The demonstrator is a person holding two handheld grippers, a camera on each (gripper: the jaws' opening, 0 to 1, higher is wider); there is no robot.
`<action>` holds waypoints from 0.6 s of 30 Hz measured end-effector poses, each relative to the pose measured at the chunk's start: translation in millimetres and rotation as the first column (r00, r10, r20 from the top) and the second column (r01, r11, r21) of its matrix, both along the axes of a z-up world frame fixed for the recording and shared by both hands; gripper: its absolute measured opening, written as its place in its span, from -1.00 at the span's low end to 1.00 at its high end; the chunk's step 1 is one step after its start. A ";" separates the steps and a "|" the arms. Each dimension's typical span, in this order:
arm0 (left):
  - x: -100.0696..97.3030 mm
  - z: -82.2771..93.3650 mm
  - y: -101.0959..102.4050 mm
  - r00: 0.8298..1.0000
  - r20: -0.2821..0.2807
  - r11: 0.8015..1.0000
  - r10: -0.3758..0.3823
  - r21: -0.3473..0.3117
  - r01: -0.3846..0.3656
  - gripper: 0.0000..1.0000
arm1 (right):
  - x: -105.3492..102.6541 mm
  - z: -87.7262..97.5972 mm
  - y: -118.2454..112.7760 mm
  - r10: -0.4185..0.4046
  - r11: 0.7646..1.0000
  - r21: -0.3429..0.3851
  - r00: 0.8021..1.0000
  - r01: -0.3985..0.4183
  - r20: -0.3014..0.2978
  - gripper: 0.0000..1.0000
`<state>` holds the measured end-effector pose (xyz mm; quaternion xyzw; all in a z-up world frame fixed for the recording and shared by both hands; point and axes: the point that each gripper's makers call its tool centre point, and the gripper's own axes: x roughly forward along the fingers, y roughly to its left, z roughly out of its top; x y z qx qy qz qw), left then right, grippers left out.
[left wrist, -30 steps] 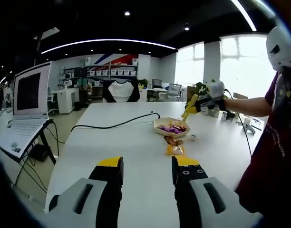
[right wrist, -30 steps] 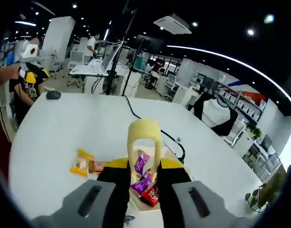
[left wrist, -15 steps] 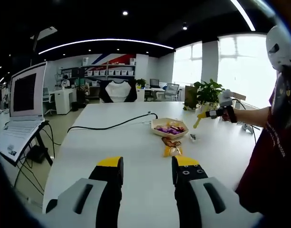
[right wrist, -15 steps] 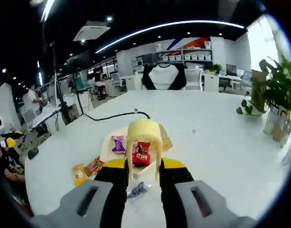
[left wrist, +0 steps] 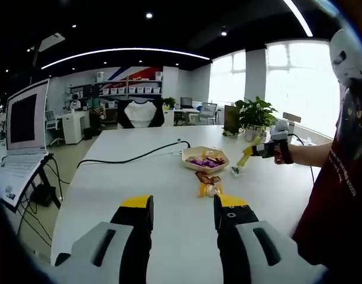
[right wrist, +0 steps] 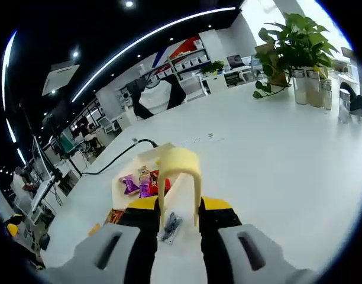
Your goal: Place the target food into the container with the food tongs after gripping and lifting it, then release it inside without dropping or visibly crushing the food.
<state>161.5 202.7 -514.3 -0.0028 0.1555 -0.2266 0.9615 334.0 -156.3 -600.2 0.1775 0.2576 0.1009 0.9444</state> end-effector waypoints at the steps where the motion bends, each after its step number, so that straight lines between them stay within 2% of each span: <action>1: -0.4 -0.4 0.5 1.000 -0.001 1.000 0.001 0.000 -0.001 -0.13 | -0.5 -2.3 2.5 0.003 1.000 -0.015 1.000 -0.003 -0.008 -0.54; 4: -2.0 -1.7 2.4 1.000 -0.003 1.000 0.011 -0.006 -0.011 -0.13 | -3.3 -9.0 8.5 0.026 0.997 -0.070 0.999 -0.028 -0.027 -0.53; 5: -2.2 -2.2 2.3 1.000 -0.004 1.000 0.011 -0.005 -0.011 -0.13 | -3.9 -11.1 8.9 0.045 0.992 -0.118 0.999 -0.047 -0.022 -0.54; 7: -2.5 -3.0 2.1 1.000 -0.006 1.000 0.009 -0.004 -0.009 -0.13 | -2.9 -8.8 11.8 0.062 0.988 -0.143 0.998 -0.060 0.005 -0.55; 9: -2.3 -3.2 2.0 1.000 -0.006 1.000 0.010 -0.007 -0.010 -0.13 | -5.9 -10.6 17.3 0.133 0.953 -0.273 0.991 -0.130 -0.008 -0.58; 11: -2.0 -3.5 1.6 1.000 -0.006 1.000 0.009 -0.009 -0.009 -0.13 | -10.7 -14.1 29.7 0.198 0.947 -0.252 0.980 -0.200 -0.034 -0.64; 12: -1.7 -4.0 0.9 1.000 -0.007 1.000 0.006 -0.008 -0.006 -0.13 | -11.0 -15.0 28.9 0.227 0.926 -0.301 0.973 -0.228 -0.040 -0.65; 14: -1.3 -4.0 0.0 1.000 -0.005 1.000 0.004 -0.008 -0.004 -0.13 | -9.4 -15.8 27.8 0.234 0.909 -0.344 0.971 -0.233 -0.038 -0.69; 15: -1.1 -3.7 -0.3 1.000 -0.004 1.000 0.004 -0.010 -0.004 -0.13 | -8.1 -16.3 26.9 0.255 0.894 -0.372 0.966 -0.250 -0.036 -0.70; 18: -1.4 -3.0 -0.2 1.000 -0.001 1.000 0.003 -0.010 -0.003 -0.13 | -7.3 -15.6 28.8 0.276 0.888 -0.374 0.961 -0.267 -0.032 -0.72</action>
